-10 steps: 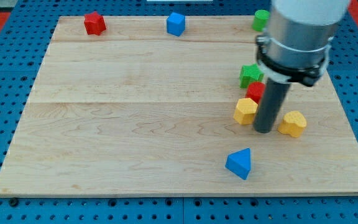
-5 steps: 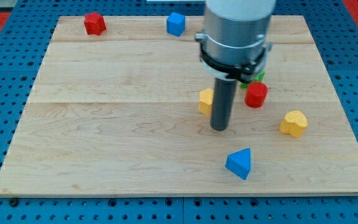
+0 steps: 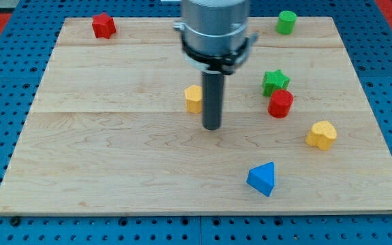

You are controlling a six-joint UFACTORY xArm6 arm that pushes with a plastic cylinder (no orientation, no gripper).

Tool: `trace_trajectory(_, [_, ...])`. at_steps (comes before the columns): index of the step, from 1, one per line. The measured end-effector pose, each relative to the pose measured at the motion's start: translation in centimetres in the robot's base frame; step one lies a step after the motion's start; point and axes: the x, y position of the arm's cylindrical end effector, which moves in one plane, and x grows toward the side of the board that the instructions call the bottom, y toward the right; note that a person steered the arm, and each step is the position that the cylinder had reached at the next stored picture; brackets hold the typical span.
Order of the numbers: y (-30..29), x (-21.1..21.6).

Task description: Move the hexagon to the center left of the board

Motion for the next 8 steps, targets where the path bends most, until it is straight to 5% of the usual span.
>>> trace_trajectory(1, [0.9, -4.0])
trace_trajectory(3, [-16.9, -5.3])
trace_trajectory(8, [-22.2, -8.3])
